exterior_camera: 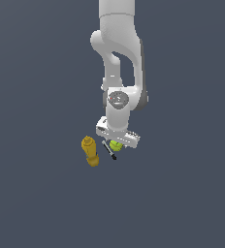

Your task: Pick up a designated object from a clutter of objects.

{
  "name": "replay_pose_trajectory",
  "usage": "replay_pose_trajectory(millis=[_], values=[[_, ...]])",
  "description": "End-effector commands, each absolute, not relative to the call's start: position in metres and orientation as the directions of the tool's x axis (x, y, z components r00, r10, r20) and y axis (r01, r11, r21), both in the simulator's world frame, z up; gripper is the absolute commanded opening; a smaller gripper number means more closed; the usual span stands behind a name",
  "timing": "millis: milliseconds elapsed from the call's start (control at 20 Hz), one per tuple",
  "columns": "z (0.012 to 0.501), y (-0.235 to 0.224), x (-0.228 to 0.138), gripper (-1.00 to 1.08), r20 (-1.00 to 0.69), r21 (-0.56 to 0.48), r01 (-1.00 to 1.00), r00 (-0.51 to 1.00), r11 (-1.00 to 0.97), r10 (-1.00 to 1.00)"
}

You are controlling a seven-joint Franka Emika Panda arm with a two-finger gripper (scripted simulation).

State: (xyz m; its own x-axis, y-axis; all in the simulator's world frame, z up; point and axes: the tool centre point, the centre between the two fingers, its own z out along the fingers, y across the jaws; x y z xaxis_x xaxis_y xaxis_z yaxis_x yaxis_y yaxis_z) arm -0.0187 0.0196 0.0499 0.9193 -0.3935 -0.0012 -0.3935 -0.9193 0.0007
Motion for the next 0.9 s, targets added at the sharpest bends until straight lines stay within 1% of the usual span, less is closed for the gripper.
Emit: replay_pose_trajectory(millis=[0,150,200,850], values=[[0.0437,0.0195,-0.0182,1.0,0.0,0.0,-0.394,0.919,-0.919,-0.394],[0.0414,0.0196,-0.018,1.0,0.0,0.0,-0.394,0.919,-0.919,-0.394],[0.0414,0.0196,-0.018,-1.0,0.0,0.0,-0.394,0.919,-0.919,-0.394],[0.0441,0.0199,-0.0183,-1.0,0.001,-0.001,-0.393,0.919,-0.919,-0.393]])
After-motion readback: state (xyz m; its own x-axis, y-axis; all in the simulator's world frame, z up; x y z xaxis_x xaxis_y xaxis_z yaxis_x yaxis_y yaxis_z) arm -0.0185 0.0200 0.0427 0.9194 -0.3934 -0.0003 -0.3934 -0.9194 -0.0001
